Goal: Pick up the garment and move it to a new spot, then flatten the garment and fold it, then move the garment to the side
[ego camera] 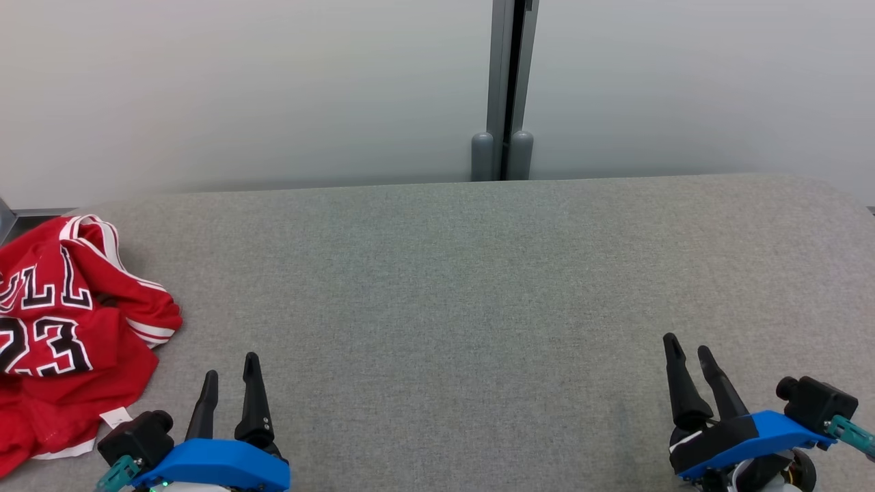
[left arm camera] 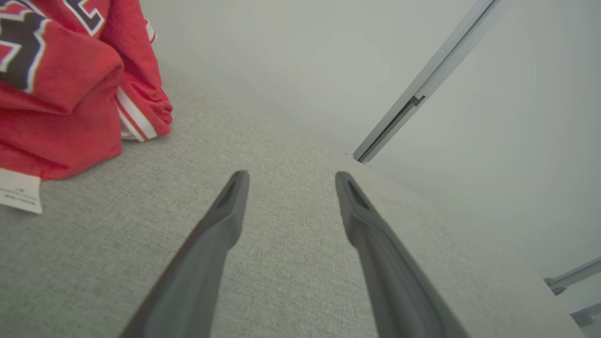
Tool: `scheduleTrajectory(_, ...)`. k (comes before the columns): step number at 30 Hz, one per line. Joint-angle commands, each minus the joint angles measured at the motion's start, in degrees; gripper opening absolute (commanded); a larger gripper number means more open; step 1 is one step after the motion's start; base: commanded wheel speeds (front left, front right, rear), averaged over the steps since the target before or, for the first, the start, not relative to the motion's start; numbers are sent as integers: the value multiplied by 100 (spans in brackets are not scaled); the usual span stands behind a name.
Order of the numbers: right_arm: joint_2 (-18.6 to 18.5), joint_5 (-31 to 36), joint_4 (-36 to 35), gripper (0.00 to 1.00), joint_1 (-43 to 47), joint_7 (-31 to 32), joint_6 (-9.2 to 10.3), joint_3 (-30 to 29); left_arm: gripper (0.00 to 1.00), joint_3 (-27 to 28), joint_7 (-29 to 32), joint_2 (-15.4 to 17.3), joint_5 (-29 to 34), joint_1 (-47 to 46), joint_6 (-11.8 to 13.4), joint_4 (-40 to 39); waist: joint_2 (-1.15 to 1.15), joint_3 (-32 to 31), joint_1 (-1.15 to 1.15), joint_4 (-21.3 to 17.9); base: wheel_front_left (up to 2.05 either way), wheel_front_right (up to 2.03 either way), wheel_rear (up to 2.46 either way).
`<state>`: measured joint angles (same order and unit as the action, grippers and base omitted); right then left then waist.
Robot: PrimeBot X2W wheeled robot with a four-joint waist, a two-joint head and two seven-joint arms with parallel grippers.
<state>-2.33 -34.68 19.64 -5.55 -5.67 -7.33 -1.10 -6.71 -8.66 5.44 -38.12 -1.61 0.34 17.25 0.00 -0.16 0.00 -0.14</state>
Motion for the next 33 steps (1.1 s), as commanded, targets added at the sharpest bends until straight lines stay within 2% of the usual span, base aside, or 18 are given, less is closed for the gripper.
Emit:
scheduleTrajectory(1,-51,118,-31,100,-95,-50,-15,9,100,-46,-46,63,120,-115,36,-22,0,-3,1,0,0,0,0)
scheduleTrajectory(33,-68,1661,34,100,-135,-354,-19,152,100,-471,-389,200,1439,-78,296,148,0,-56,0,-6,0,0,0)
